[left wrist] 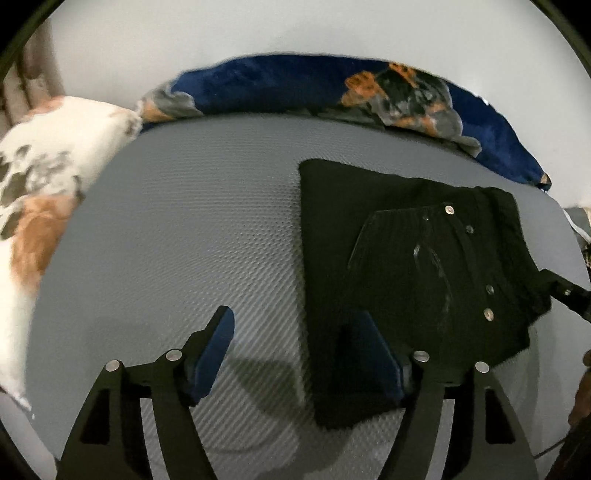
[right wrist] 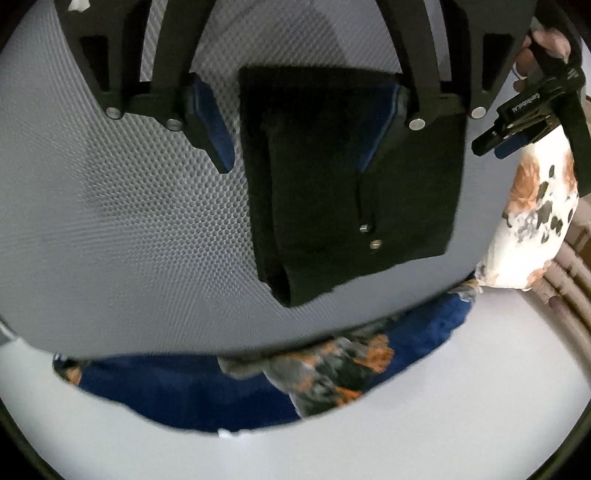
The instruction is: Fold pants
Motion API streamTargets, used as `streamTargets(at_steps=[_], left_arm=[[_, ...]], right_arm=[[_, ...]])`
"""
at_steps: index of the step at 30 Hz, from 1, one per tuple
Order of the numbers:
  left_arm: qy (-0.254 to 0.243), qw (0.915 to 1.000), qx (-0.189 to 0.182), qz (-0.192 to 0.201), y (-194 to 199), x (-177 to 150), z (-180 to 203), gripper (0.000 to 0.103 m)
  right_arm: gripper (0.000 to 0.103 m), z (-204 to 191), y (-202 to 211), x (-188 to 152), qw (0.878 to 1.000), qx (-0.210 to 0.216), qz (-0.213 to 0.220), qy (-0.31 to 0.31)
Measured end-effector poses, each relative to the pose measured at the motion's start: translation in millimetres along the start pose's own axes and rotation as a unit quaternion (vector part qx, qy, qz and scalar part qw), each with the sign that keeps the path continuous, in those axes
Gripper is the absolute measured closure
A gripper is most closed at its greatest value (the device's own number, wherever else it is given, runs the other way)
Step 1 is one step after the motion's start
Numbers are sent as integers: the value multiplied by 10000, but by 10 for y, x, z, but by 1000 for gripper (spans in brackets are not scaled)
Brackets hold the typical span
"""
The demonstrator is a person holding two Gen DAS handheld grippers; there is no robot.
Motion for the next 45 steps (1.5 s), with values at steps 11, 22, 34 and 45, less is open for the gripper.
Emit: streamTargets(at_steps=[11,22,34,45], left_arm=[[137,9983,328,458,798,-345,-18,21],[83,9956,601,720,1185,-590,-12,20],[47,9955,610,724,1237,-652,22,20],[71,9951,685,714,1237,-660,6,20]], right_arm=[[16,-651,708,-434,9943,-139,647,831],[9,-857,1025,-701,9882,-314,986,1129],[7,-918,1045,-857,9865,-439,995,1227],[7,-907,1003,-883,9879,-416,915,1179]])
Point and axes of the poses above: each gripper's, at about its wrist camera, not at the fingertips, and y roughly against the way its jaws point, z to its right, x to its top, the point moved 3 cm from there along -y, roughly the way its jaws point, and after that the axes turned 10 degrees about z, right-handed, at the moved point
